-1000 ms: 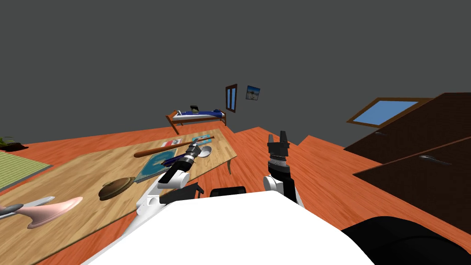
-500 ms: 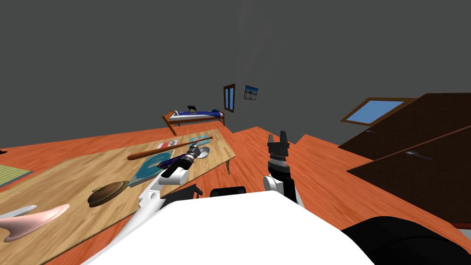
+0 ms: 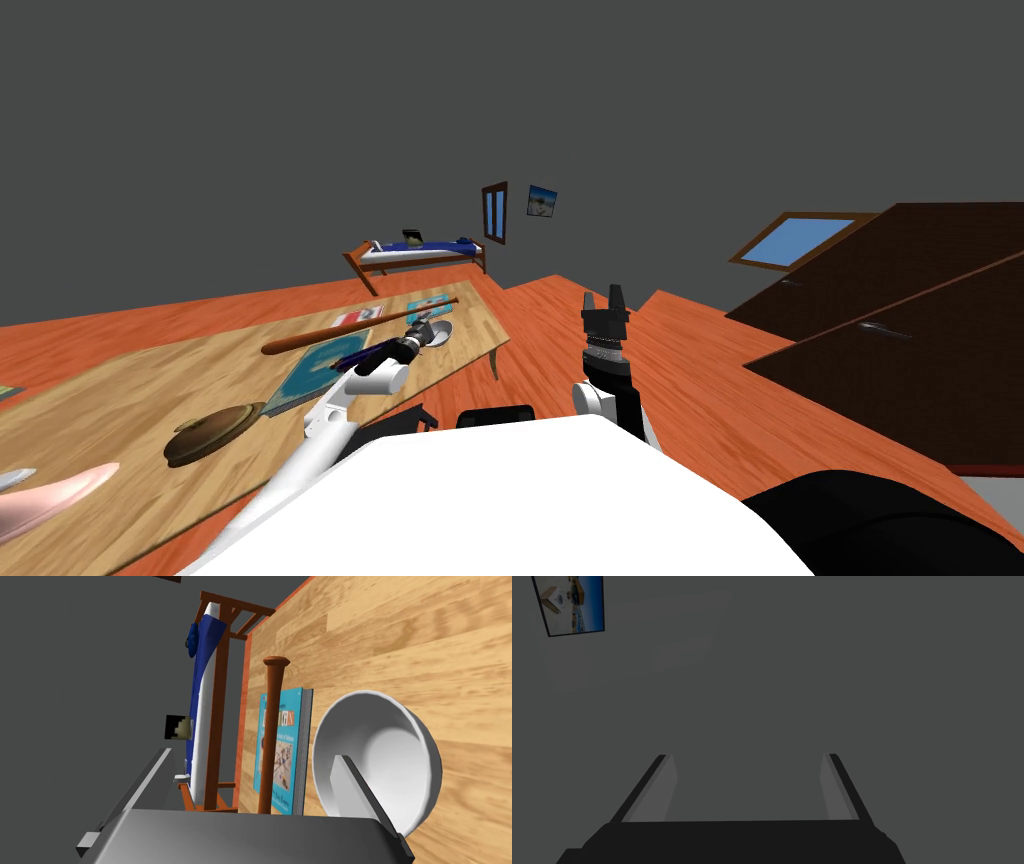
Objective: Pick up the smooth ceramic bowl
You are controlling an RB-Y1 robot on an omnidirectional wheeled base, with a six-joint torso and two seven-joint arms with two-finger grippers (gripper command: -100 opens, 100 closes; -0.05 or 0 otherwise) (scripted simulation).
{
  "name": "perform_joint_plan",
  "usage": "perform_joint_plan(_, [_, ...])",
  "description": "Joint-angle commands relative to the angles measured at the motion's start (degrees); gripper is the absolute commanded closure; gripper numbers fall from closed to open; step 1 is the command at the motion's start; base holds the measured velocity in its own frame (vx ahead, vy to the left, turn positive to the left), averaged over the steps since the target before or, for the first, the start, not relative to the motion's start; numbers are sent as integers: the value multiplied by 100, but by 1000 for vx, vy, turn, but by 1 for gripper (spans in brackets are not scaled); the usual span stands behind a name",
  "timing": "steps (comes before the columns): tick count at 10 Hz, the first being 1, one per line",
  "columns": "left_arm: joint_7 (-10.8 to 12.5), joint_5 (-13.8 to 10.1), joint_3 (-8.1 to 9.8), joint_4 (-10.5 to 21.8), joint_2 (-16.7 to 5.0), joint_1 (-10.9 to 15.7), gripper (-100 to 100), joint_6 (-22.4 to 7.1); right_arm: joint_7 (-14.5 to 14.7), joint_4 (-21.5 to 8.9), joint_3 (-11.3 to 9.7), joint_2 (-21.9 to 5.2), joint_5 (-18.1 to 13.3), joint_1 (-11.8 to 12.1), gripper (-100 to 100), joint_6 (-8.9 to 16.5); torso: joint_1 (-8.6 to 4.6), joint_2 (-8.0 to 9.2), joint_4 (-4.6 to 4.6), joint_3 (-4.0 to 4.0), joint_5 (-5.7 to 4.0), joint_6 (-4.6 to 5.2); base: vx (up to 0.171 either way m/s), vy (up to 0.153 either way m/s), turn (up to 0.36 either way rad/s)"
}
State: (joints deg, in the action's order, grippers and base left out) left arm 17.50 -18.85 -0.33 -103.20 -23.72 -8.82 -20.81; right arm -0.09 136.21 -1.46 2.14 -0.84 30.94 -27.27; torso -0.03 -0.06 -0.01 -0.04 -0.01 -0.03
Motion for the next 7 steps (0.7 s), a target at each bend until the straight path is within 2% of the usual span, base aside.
perform_joint_plan(1, [87, -130, 19, 286, -85, 169, -100, -286, 0, 0, 0, 0, 0, 0, 0, 0, 0, 0, 0, 0, 0, 0, 12, -14, -53])
perform_joint_plan(2, [87, -130, 19, 295, -85, 169, -100, -335, 0, 0, 0, 0, 0, 0, 0, 0, 0, -1, 0, 0, 0, 2, 13, -11, -37])
perform_joint_plan(3, [170, -257, 45, 502, -179, 294, -100, -515, 0, 0, 0, 0, 0, 0, 0, 0, -1, 1, 0, 0, 0, 0, 17, -17, -61])
perform_joint_plan(4, [170, -257, 45, 502, -179, 294, -100, -625, 0, 0, 0, 0, 0, 0, 0, 0, -1, -1, 0, 0, -1, 1, 13, -12, -30])
perform_joint_plan(5, [251, -382, 70, 705, -272, 414, -100, -817, 0, 0, 0, 0, 0, 0, 0, 0, -1, 0, 0, 0, 0, 0, 19, -12, -67])
perform_joint_plan(6, [251, -382, 70, 705, -272, 414, -100, -907, 0, 0, 0, 0, 0, 0, 0, 0, -1, -2, 0, -1, 0, 1, 19, -9, -33])
perform_joint_plan(7, [332, -505, 94, 903, -362, 529, -100, -1132, 0, 0, 0, 0, 0, 0, 0, 0, 0, -1, 0, -1, 0, -1, 17, -16, -56])
